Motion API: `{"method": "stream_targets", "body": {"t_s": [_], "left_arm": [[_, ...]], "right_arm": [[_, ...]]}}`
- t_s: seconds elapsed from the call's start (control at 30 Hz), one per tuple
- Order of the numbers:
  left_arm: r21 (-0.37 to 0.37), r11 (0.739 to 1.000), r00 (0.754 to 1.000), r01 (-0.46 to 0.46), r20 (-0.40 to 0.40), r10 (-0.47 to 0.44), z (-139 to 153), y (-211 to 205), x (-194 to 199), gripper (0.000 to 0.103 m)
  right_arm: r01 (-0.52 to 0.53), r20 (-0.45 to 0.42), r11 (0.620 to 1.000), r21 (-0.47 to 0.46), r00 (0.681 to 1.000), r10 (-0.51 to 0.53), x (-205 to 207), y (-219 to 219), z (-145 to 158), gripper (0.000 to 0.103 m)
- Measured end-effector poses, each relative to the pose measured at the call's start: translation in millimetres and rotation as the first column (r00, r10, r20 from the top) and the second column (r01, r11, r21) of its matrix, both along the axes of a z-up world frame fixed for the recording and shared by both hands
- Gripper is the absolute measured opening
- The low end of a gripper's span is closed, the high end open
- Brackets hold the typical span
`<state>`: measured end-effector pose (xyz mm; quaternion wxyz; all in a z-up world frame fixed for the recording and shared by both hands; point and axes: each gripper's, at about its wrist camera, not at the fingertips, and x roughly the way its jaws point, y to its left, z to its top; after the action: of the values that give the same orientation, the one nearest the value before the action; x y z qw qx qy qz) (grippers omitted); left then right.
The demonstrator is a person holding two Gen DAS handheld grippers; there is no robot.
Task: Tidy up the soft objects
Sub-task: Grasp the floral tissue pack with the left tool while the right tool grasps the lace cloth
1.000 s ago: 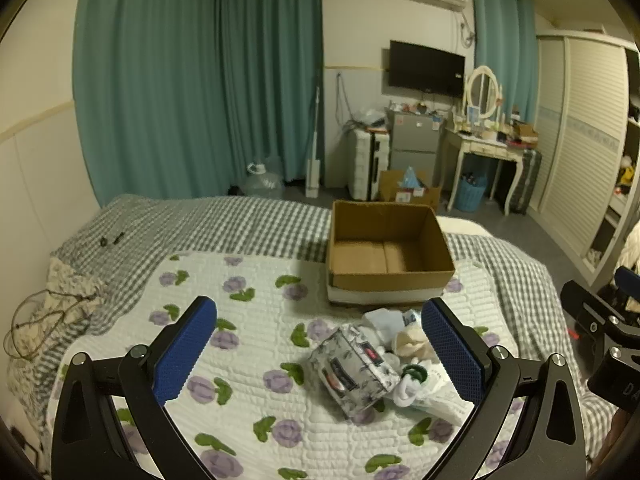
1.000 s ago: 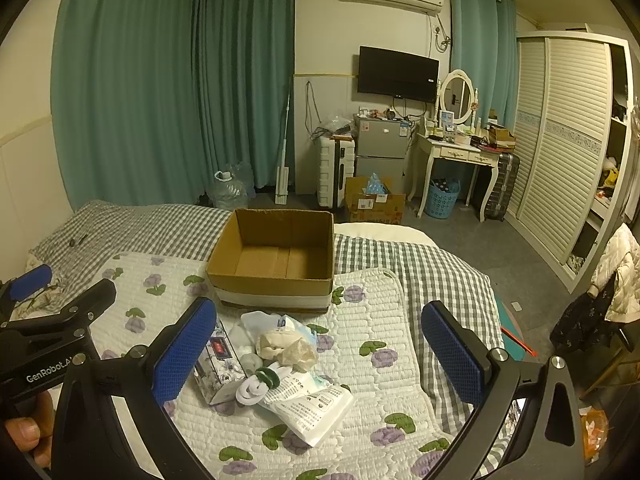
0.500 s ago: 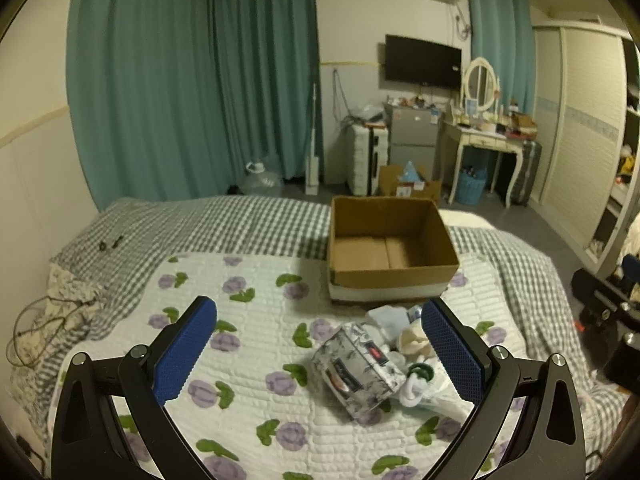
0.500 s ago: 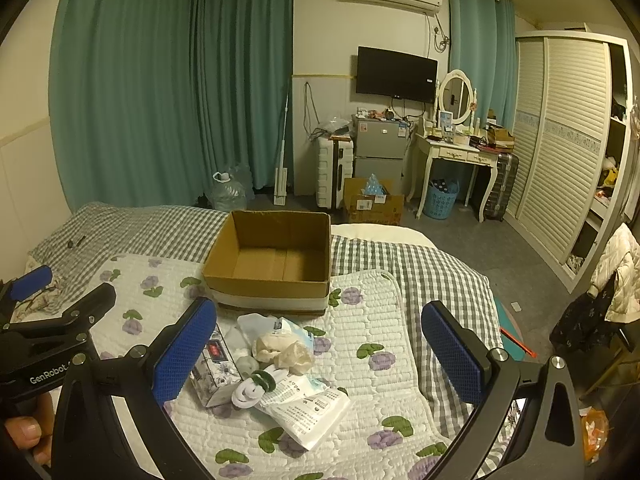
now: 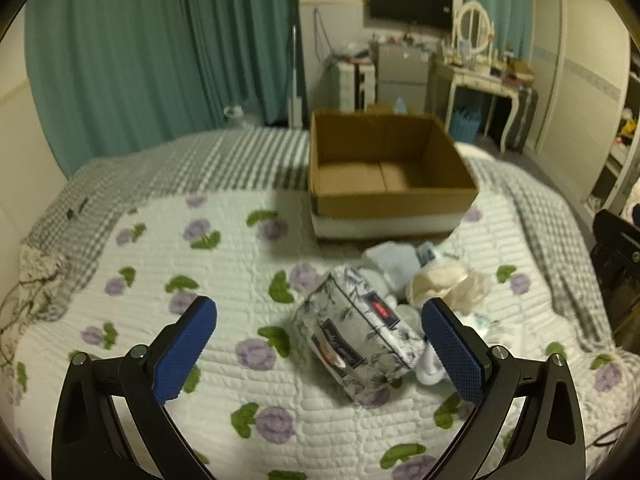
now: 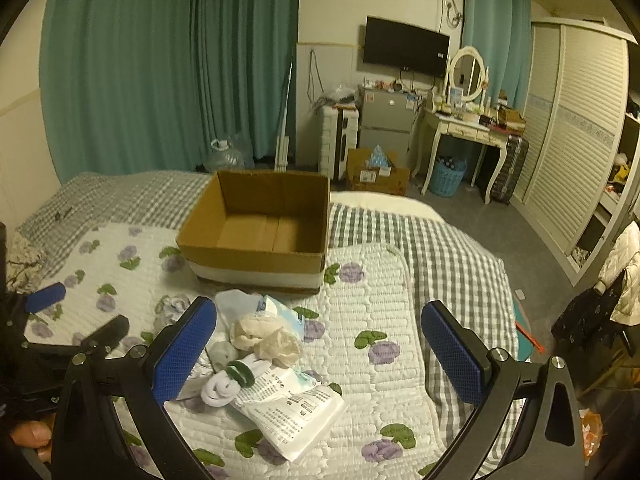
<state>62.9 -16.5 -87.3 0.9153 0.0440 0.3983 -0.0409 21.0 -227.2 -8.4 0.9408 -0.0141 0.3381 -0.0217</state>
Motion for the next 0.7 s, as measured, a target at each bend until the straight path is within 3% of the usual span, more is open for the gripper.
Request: {"method": "stream_targets", "body": {"t_s": [0.33, 0.7], "left_arm": [[-0.039, 0.998, 0.991, -0.053, -0.126, 0.047, -53.2, -15.9, 52.8, 0.103], [-0.033, 0.999, 0.977, -0.044, -0.210, 0.036, -97.3, -13.6, 58.9, 0.103]], "right_arm": [[-0.014, -0.115, 1.000, 0.009, 0.993, 0.015, 43.9, -5.6, -53.9, 0.103], [-0.076, -0.201, 0.997, 0.009, 0.977, 0.076, 90.1, 10.3, -103.9, 0.103]]}}
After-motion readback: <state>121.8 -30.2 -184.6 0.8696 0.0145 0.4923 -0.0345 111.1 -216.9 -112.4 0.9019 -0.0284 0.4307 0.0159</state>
